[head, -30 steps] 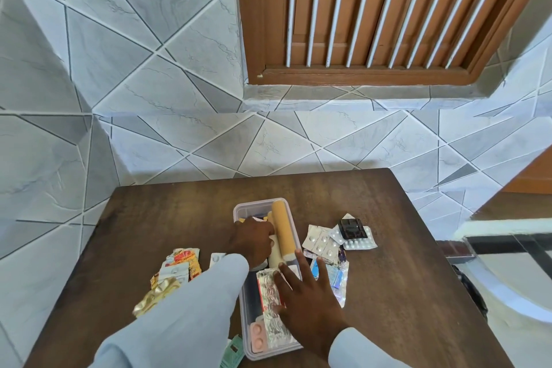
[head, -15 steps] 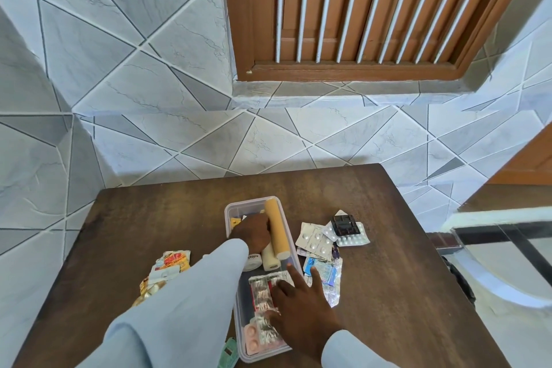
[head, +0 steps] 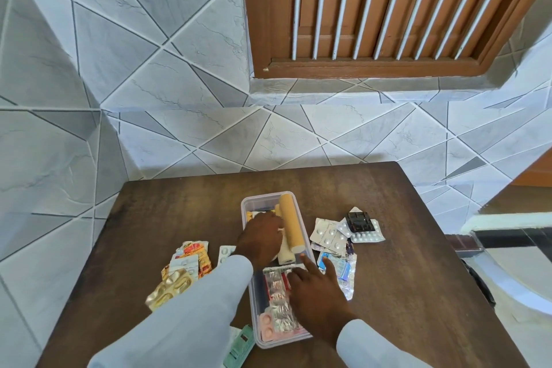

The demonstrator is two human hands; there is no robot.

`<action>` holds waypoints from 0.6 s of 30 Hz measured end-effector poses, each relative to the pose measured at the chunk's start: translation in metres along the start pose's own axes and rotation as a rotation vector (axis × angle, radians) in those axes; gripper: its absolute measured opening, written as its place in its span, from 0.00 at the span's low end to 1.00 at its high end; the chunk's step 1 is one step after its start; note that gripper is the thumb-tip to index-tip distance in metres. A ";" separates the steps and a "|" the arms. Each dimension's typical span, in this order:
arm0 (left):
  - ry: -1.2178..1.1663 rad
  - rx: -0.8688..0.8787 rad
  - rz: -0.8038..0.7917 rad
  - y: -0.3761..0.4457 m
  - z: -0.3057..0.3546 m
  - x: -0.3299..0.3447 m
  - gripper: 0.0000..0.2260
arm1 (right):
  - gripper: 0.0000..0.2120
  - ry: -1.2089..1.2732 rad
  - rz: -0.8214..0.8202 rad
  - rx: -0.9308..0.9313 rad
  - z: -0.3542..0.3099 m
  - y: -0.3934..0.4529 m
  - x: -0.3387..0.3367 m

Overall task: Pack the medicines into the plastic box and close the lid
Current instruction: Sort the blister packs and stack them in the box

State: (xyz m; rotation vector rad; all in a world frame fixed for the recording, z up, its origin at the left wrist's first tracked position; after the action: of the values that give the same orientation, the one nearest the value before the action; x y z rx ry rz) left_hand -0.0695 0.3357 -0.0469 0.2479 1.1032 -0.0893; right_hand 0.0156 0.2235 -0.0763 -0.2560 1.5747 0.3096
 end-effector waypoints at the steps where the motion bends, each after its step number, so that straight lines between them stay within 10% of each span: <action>1: -0.012 -0.007 0.042 -0.001 -0.006 -0.012 0.10 | 0.17 0.014 0.011 0.018 0.000 0.002 -0.005; 8: -0.183 -0.425 0.222 -0.054 -0.136 -0.097 0.06 | 0.19 0.409 0.149 0.183 -0.029 0.030 -0.066; 13: 0.050 -0.658 -0.110 -0.149 -0.211 -0.101 0.15 | 0.23 0.827 -0.164 0.323 -0.115 0.036 -0.024; 18: -0.049 -0.845 -0.087 -0.212 -0.247 -0.077 0.20 | 0.25 0.646 -0.277 0.373 -0.156 0.041 0.016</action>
State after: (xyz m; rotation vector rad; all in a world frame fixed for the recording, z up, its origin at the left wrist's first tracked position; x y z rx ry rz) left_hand -0.3605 0.1862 -0.1158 -0.5562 1.0158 0.2921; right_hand -0.1453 0.2072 -0.0885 -0.2944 2.1602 -0.3187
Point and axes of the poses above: each hand's wrist, its own y-axis towards the middle knuckle, its own x-axis out of the palm, z = x × y, the point moved 10 cm from there along y, towards the middle knuckle, and after that the axes turned 12 degrees about z, right-handed, at the moved point
